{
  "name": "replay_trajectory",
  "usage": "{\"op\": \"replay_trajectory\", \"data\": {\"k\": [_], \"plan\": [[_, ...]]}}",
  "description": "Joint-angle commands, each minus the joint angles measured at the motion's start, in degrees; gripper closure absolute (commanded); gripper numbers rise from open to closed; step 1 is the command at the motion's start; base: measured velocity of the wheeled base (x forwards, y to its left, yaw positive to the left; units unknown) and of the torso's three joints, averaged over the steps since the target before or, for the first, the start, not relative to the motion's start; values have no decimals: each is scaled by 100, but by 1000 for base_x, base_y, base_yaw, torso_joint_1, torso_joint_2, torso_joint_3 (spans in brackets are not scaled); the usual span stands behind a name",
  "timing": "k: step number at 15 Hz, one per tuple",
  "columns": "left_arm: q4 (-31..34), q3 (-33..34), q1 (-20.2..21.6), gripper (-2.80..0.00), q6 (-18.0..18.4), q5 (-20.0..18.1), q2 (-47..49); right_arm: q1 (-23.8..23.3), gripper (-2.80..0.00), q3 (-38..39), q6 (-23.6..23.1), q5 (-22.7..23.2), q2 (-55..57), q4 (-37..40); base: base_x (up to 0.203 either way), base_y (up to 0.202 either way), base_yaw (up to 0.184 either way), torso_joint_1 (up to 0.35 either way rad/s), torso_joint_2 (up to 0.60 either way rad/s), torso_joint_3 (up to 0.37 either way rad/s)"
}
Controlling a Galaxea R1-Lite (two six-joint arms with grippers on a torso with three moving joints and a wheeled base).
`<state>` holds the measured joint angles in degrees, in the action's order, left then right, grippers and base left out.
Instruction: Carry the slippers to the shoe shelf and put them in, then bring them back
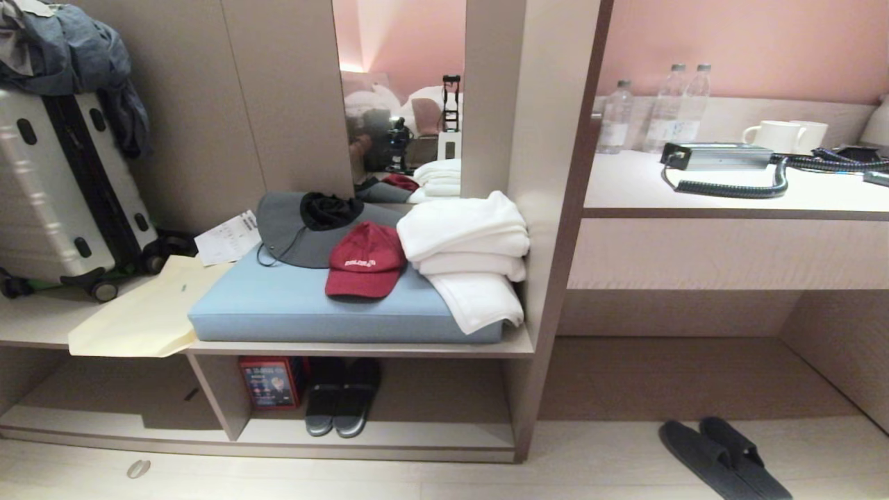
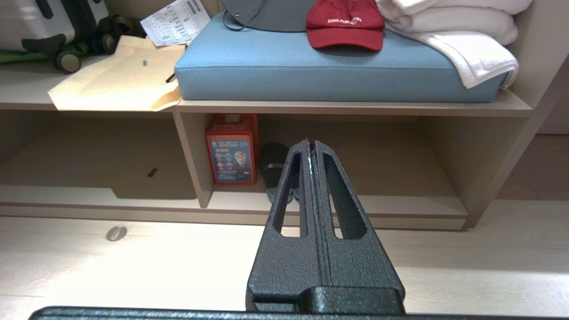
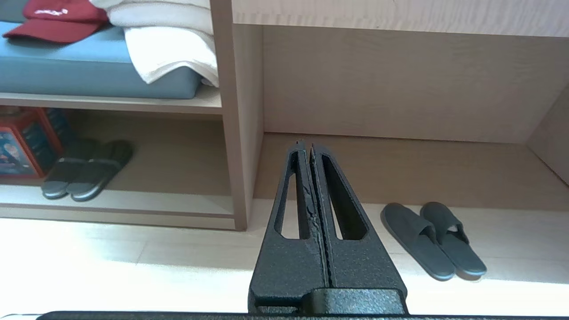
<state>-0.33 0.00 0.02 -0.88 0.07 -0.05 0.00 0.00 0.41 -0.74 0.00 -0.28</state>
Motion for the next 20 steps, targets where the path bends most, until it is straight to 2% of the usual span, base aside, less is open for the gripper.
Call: {"op": "replay_trajectory", "data": {"k": [1,5,20], "plan": [[-2,0,6,0,9,1,5,0,0,0,2,-5,0,2,0,0,0,0,0,0],[-2,0,-2,0,-15,1,5,0,0,0,2,4,0,-7,-16,0,0,4,1,1],[-2,0,-2,0,-26,1,5,0,0,0,73,-5,0,2,-194,0,0,2,1,3]]}}
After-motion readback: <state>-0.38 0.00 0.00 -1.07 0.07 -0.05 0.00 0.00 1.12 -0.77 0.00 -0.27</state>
